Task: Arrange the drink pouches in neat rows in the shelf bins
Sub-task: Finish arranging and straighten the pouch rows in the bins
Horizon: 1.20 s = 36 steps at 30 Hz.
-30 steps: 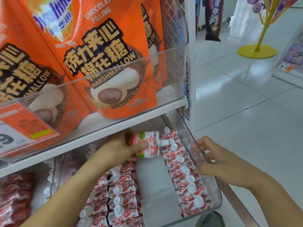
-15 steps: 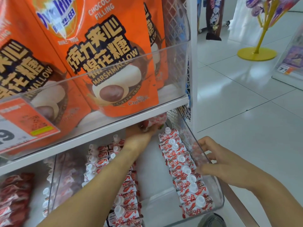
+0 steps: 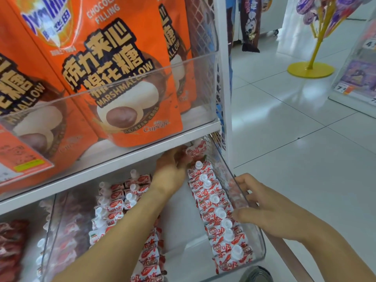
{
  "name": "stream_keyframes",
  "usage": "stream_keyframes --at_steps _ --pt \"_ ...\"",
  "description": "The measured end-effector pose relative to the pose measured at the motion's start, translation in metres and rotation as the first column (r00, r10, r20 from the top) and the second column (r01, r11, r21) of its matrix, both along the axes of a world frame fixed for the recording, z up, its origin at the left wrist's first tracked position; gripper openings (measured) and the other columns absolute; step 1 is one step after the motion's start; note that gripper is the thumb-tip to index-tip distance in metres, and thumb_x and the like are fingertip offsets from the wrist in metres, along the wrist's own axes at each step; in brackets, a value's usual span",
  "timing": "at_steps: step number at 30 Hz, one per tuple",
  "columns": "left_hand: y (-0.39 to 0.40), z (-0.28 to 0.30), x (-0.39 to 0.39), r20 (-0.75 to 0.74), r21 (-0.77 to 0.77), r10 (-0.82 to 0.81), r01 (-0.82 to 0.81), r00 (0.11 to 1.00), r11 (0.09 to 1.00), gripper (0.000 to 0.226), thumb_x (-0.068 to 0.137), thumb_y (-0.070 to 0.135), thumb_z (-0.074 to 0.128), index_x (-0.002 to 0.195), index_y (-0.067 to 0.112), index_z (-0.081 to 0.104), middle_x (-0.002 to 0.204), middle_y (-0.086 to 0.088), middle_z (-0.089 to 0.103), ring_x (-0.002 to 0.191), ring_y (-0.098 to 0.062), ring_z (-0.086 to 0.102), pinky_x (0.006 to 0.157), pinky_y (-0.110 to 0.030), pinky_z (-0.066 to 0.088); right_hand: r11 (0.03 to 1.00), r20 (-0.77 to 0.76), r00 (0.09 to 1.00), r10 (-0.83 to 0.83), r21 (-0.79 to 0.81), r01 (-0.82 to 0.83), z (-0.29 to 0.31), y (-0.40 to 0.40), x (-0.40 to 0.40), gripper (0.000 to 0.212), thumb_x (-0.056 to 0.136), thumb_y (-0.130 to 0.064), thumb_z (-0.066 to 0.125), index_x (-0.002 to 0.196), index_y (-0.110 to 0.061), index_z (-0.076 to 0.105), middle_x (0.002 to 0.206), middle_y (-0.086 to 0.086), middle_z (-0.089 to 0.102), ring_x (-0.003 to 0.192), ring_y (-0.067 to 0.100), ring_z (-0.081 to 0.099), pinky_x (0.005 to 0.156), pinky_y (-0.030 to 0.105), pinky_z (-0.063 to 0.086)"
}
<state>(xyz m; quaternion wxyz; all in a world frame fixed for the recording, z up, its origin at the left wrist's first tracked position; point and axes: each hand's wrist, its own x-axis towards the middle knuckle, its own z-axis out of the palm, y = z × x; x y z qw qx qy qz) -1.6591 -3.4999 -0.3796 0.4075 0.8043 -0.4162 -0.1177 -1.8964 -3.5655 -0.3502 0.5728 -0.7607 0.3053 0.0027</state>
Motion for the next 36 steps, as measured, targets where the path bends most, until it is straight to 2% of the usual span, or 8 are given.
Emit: stream_keyframes --at_steps 5,10,14,18,22,29,34,36 --pt "-0.002 -0.007 -0.007 0.301 0.143 -0.005 -0.040 0.953 0.989 0.034 0.094 0.018 0.058 0.128 0.016 0.060 0.108 -0.017 0.060 0.099 -0.033 0.058 0.085 -0.031 0.043 1.000 0.020 1.000 -0.001 0.012 0.001 -0.001 0.000 -0.001 0.069 0.056 -0.054 0.067 0.120 -0.043 0.043 0.119 -0.015 0.060 0.107 0.008 0.065 0.091 0.037 0.057" --pt "0.001 -0.011 -0.002 0.332 0.263 -0.028 -0.064 0.943 0.963 0.029 0.090 0.014 0.058 0.118 0.015 0.066 0.109 -0.014 0.070 0.097 -0.033 0.064 0.081 -0.032 0.051 1.000 0.026 1.000 0.011 0.009 -0.011 -0.002 -0.001 -0.001 0.072 0.055 -0.058 0.066 0.121 -0.045 0.042 0.121 -0.018 0.059 0.110 0.007 0.064 0.094 0.037 0.056" --pt "-0.002 -0.008 -0.003 0.209 0.379 -0.184 0.094 0.960 0.920 0.025 0.093 0.017 0.049 0.113 0.010 0.062 0.110 -0.013 0.069 0.099 -0.035 0.063 0.081 -0.033 0.050 1.000 0.018 1.000 0.014 0.001 -0.014 -0.001 0.000 0.000 0.071 0.055 -0.058 0.066 0.120 -0.047 0.041 0.122 -0.018 0.059 0.110 0.007 0.064 0.094 0.037 0.056" --pt "-0.004 -0.008 -0.001 -0.014 0.239 0.051 -0.046 0.999 0.970 0.020 0.091 0.017 0.046 0.076 0.009 0.057 0.071 -0.010 0.061 0.068 -0.032 0.053 0.058 -0.030 0.040 1.000 0.001 1.000 0.015 -0.002 -0.015 -0.001 0.001 0.001 0.070 0.057 -0.059 0.067 0.120 -0.049 0.038 0.123 -0.019 0.058 0.111 0.008 0.063 0.096 0.038 0.055" --pt "-0.004 -0.014 -0.012 0.109 0.274 -0.056 0.024 0.992 0.961 0.033 0.102 0.034 0.036 0.103 0.010 0.059 0.094 -0.011 0.067 0.085 -0.030 0.061 0.074 -0.034 0.049 1.000 0.000 1.000 0.015 -0.013 -0.015 -0.002 0.000 0.002 0.069 0.058 -0.057 0.067 0.120 -0.047 0.040 0.121 -0.019 0.058 0.110 0.007 0.063 0.095 0.037 0.056" --pt "0.000 -0.012 -0.003 -0.002 0.420 -0.187 0.170 0.982 0.891 0.045 0.102 0.047 0.026 0.129 0.024 0.052 0.120 -0.008 0.065 0.107 -0.028 0.060 0.092 -0.035 0.047 1.000 0.025 1.000 0.018 -0.018 -0.018 0.001 -0.004 0.003 0.041 0.074 -0.021 0.069 0.107 -0.038 0.051 0.113 -0.017 0.064 0.096 0.006 0.069 0.077 0.032 0.061" --pt "-0.007 -0.014 -0.006 -0.242 0.320 0.070 0.011 0.968 0.947 0.038 0.098 0.047 0.039 0.112 0.016 0.057 0.110 -0.012 0.065 0.099 -0.032 0.061 0.088 -0.039 0.050 1.000 0.063 0.998 -0.009 0.006 0.009 0.001 0.000 -0.002 0.045 0.067 -0.028 0.066 0.106 -0.047 0.053 0.112 -0.021 0.063 0.104 0.008 0.066 0.081 0.034 0.060" --pt "-0.009 -0.013 -0.020 -0.238 0.325 0.072 0.010 0.969 0.946 0.047 0.100 0.053 0.029 0.123 0.019 0.050 0.119 -0.013 0.062 0.108 -0.033 0.058 0.091 -0.037 0.045 1.000 0.074 0.997 -0.015 0.014 0.014 0.000 0.000 -0.002 0.044 0.067 -0.024 0.065 0.106 -0.044 0.054 0.112 -0.018 0.064 0.103 0.010 0.067 0.080 0.036 0.061"
